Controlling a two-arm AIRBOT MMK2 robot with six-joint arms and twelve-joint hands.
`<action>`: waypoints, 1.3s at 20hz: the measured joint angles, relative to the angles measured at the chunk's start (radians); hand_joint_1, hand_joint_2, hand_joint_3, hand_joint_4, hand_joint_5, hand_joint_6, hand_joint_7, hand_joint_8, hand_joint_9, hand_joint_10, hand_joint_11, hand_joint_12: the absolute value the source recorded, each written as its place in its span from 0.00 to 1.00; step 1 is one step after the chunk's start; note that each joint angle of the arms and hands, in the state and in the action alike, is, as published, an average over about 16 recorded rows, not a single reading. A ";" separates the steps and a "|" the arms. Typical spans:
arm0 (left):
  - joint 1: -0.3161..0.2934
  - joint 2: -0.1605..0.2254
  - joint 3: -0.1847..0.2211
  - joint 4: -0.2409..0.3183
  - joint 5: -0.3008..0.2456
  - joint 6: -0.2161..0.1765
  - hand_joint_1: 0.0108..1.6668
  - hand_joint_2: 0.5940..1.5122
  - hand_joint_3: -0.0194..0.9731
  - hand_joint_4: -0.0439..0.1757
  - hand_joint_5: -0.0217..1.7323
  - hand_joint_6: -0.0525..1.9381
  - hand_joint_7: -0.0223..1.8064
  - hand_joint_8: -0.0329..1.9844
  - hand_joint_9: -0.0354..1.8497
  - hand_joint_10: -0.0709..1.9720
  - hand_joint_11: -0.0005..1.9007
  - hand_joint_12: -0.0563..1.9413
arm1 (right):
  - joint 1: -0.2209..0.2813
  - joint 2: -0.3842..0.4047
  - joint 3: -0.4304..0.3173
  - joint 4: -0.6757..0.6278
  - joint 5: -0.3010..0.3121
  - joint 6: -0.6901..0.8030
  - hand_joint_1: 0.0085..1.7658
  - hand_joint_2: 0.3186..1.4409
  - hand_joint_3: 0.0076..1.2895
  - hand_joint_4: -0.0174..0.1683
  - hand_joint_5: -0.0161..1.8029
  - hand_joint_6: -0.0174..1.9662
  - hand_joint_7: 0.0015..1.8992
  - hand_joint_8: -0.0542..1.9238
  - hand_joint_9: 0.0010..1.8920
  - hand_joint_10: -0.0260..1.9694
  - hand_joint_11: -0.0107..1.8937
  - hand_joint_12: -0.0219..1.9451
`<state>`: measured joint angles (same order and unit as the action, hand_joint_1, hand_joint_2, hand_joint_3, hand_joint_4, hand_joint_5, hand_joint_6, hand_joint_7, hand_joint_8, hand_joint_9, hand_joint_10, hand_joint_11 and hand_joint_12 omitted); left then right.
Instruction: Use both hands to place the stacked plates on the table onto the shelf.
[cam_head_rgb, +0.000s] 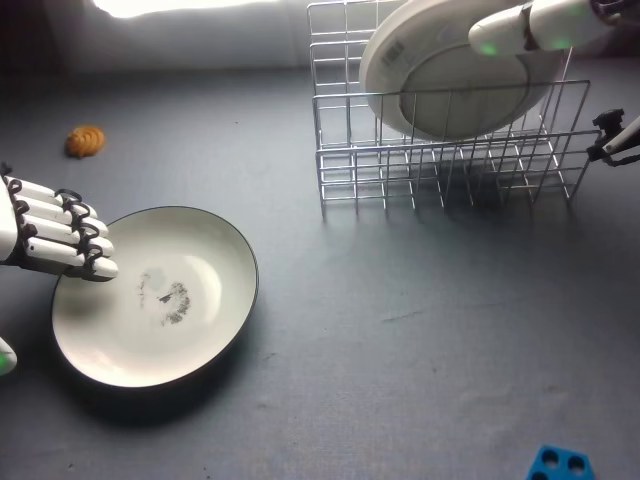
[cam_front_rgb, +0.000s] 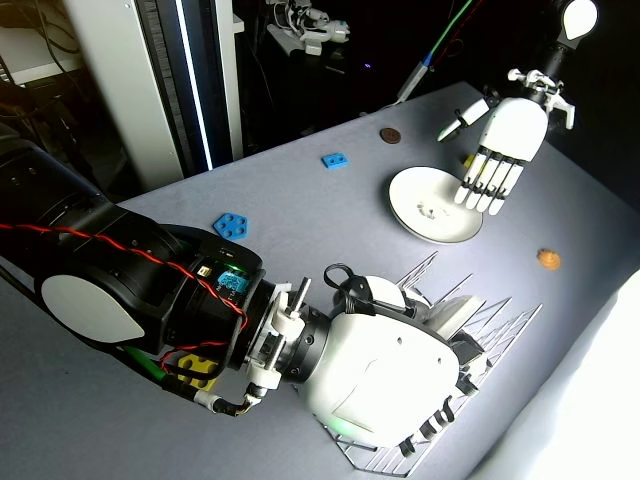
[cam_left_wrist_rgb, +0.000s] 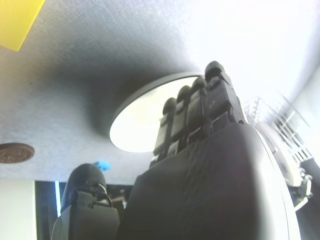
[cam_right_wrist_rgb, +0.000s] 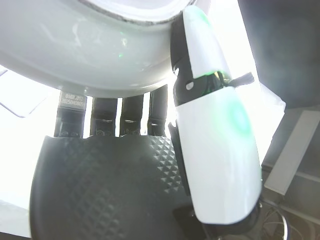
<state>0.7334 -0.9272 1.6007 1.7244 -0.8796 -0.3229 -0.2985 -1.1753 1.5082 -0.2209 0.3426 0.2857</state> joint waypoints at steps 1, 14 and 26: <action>0.000 0.000 0.001 0.000 0.000 0.000 0.00 0.57 0.02 0.20 0.02 0.03 0.03 0.01 0.02 0.03 0.01 0.03 | 0.000 0.000 0.000 0.000 0.000 0.000 0.68 0.73 0.00 0.12 0.42 0.61 0.44 0.55 0.42 0.40 0.28 0.78; 0.008 0.000 0.007 0.002 -0.001 0.000 0.00 0.57 0.02 0.20 0.02 0.03 0.02 0.01 0.01 0.03 0.01 0.03 | 0.004 -0.002 0.000 0.002 -0.001 -0.003 0.61 0.74 0.00 0.06 0.40 0.30 0.42 0.23 0.32 0.37 0.18 0.79; 0.066 -0.005 0.009 -0.012 0.009 0.002 0.00 0.57 0.02 0.20 0.02 0.03 0.02 0.01 0.01 0.02 0.01 0.03 | 0.060 0.013 -0.001 -0.029 0.019 -0.015 0.60 0.72 0.00 0.07 0.39 0.20 0.42 0.16 0.29 0.36 0.12 0.77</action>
<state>0.7992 -0.9318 1.6093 1.7121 -0.8703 -0.3204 -0.2387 -1.1624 1.5069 -0.2497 0.3617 0.2708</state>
